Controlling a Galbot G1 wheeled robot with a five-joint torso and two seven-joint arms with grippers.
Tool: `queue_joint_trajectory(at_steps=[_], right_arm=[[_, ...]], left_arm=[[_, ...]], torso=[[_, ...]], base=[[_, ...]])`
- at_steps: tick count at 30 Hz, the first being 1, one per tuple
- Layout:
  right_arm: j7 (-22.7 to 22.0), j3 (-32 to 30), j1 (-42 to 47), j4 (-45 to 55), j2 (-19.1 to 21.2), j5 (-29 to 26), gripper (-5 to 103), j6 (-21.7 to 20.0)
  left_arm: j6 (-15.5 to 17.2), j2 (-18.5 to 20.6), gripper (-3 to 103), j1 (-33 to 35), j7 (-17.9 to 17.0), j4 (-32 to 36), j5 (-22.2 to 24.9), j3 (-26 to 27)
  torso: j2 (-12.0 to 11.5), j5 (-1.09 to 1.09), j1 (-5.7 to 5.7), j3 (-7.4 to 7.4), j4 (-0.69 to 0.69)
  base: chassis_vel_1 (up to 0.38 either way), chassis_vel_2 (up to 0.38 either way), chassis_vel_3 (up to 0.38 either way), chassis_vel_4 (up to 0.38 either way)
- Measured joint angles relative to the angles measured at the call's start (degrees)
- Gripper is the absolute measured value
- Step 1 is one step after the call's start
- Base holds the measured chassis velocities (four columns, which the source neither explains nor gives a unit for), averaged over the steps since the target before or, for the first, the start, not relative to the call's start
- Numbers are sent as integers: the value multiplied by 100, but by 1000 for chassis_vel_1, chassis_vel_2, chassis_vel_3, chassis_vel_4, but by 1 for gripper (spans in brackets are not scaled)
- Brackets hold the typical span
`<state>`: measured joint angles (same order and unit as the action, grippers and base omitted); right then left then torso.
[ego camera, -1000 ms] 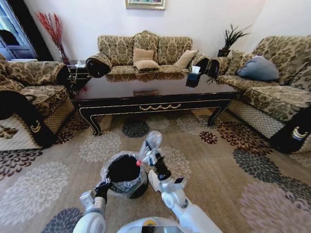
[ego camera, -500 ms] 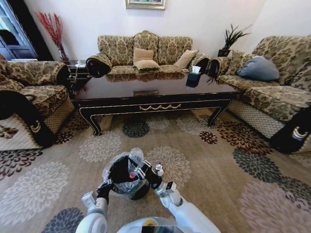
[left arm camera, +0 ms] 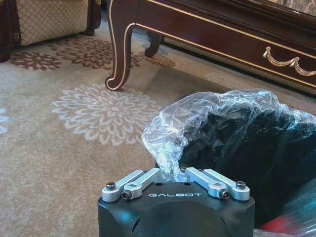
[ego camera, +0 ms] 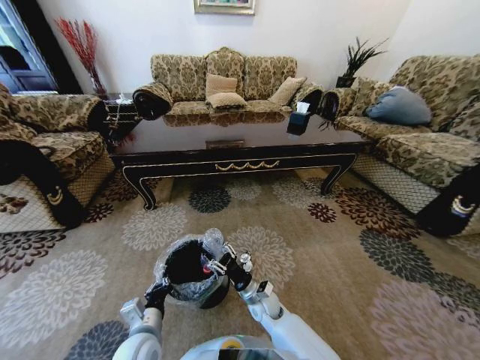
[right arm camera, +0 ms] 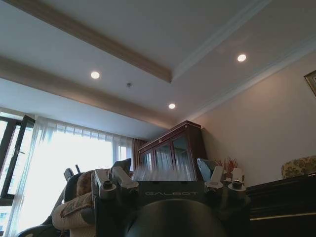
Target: Move to the front of the table and pick up the trash from the floor, then place it into the trash bin.
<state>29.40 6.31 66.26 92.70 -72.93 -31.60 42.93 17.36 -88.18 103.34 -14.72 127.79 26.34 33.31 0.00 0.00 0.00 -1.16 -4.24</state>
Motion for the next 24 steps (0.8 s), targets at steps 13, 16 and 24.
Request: queue_joint_trajectory(at_steps=[13, 16, 24], right_arm=[[-907, -442, 1, 105, 25, -133, 100, -371], [-1487, -601, -46, 97, 27, -94, 100, -655], [-3975, -738, -179, -157, -149, -368, 100, -1920]], left_arm=[[127, 206, 4, -174, -121, 286, 732, 778], [184, 401, 4, -344, -235, 299, 1175, 1406], [343, 819, 4, -602, -374, -205, 2099, 2794]], torso=[[0, -1, 0, 0, 0], [0, 0, 0, 0, 0], [1, -2, 0, -1, -1]], base=[[0, 0, 0, 0], [0, 0, 0, 0], [0, 0, 0, 0]])
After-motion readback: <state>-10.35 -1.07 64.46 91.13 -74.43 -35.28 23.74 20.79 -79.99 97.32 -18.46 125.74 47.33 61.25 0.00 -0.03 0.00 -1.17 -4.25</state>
